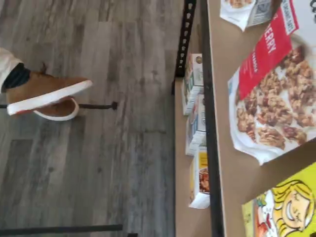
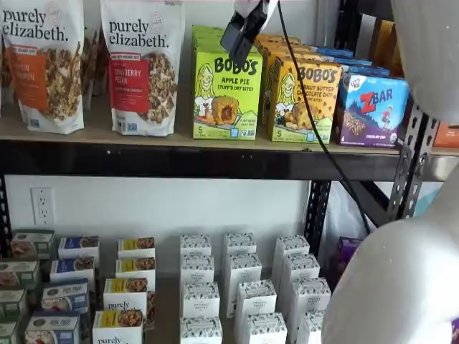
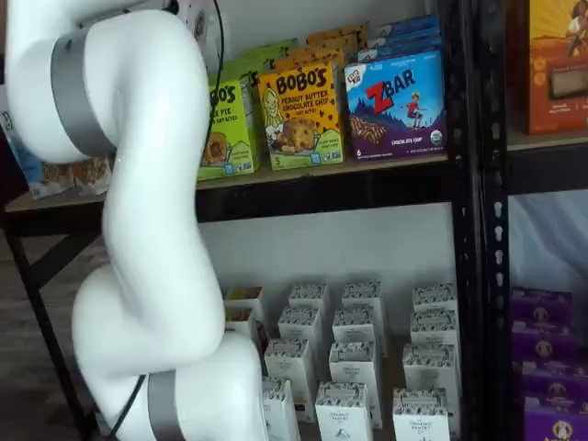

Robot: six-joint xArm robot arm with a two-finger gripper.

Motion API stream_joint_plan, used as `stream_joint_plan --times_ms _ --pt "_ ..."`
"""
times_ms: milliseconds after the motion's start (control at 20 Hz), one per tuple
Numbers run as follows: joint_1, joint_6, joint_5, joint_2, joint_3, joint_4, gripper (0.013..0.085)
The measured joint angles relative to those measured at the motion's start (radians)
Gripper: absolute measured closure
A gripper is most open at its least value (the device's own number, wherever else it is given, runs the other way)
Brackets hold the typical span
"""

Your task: Pick the green box on the top shelf, the fourth from the left

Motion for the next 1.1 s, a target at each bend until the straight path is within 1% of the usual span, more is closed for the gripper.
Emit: stream_joint_plan --times_ms 500,900,1100 --pt "-0.019 -0.025 -0.105 -0.008 0.035 0.036 0.013" --pt "-0.027 -0.04 -0.159 0.016 0.028 0.034 0.013" --pt "-0.027 -0.045 -0.173 0.04 0.013 0.021 0.013"
